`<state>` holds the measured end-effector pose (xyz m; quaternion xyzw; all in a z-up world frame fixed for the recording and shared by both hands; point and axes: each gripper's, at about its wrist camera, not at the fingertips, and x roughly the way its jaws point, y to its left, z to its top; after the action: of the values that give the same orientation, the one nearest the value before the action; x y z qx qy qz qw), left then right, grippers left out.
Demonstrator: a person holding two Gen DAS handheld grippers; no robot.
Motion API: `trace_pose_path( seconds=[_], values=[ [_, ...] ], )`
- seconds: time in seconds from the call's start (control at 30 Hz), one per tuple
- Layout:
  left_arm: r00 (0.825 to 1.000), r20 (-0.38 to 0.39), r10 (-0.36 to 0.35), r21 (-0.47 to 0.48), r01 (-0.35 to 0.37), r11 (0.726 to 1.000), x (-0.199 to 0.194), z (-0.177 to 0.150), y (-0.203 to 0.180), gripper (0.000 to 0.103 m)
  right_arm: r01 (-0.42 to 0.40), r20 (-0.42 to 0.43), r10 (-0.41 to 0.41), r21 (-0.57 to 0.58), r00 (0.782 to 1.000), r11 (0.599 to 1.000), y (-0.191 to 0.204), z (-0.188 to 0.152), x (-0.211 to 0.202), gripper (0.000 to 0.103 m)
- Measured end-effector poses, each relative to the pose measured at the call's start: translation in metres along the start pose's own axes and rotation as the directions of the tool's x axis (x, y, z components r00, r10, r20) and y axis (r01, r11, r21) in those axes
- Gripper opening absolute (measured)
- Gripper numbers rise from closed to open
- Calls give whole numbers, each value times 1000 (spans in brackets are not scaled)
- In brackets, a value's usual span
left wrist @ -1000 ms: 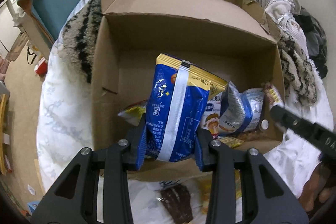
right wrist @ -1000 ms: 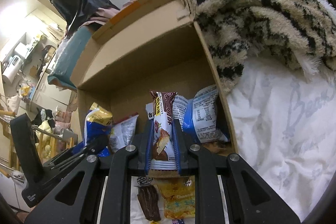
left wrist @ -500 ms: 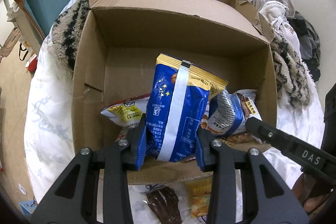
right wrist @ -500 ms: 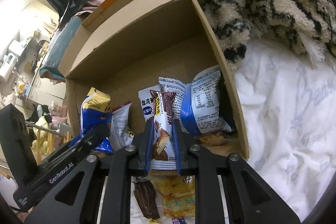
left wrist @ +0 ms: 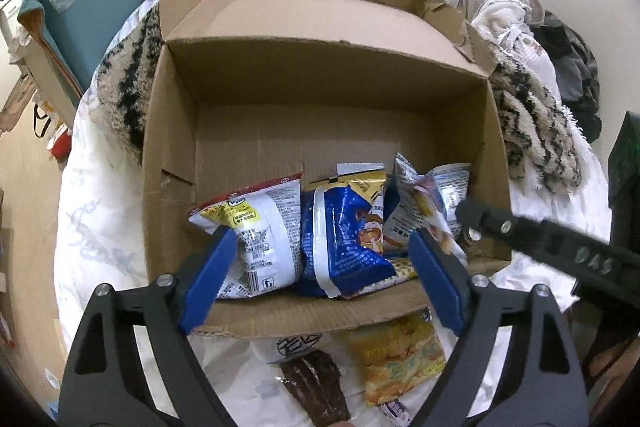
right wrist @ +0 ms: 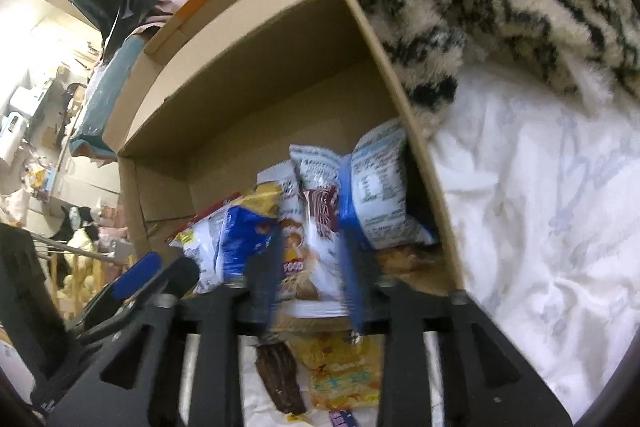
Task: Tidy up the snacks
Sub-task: 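Open both tools to drop the blue bag and chocolate bar into box, then move both tools back toward the remaining snacks on the bed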
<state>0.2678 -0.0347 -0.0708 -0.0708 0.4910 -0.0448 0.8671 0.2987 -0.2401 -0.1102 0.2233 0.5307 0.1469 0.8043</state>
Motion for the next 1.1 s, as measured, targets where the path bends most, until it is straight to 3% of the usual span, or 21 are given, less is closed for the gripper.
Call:
trace_pose_path(
  seconds=[0.07,0.4,0.5,0.83,1.1],
  values=[
    [1000,24,-5,4,5,1000,-7,-1,0,86,0,30,0,-2,1000,1000,1,0,-5,69],
    [997,57,48,6,-48,999,-18,-9,8,86,-1,33,2,-21,999,1000,6,-2,-13,69],
    [997,69,20,-22,-18,1000,-23,-14,15,86,-4,35,5,-23,999,1000,9,-3,-17,69],
    [998,61,31,-65,-27,998,-46,-38,26,86,-11,50,13,-37,999,999,14,-23,-48,69],
    [997,60,39,-87,-34,996,-69,-56,39,97,-24,32,24,-9,999,1000,8,-51,-64,69]
  ],
)
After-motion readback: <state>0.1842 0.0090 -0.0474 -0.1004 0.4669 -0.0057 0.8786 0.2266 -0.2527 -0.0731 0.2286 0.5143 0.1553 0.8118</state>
